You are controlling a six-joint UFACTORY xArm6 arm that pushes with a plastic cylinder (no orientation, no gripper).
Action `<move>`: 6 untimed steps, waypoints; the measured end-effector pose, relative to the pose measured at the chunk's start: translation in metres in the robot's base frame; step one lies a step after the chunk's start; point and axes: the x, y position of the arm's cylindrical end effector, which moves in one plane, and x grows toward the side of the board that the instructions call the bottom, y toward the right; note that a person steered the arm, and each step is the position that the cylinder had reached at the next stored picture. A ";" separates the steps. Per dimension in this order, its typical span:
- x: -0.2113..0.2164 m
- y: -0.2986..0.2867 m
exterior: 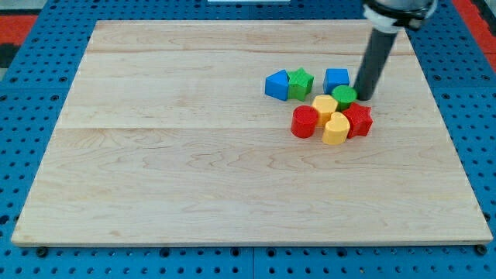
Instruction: Push the red star into the group of blocks
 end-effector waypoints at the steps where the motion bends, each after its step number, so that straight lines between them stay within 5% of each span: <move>1: 0.001 -0.020; 2: -0.010 0.043; 3: 0.031 0.073; 6: 0.089 -0.082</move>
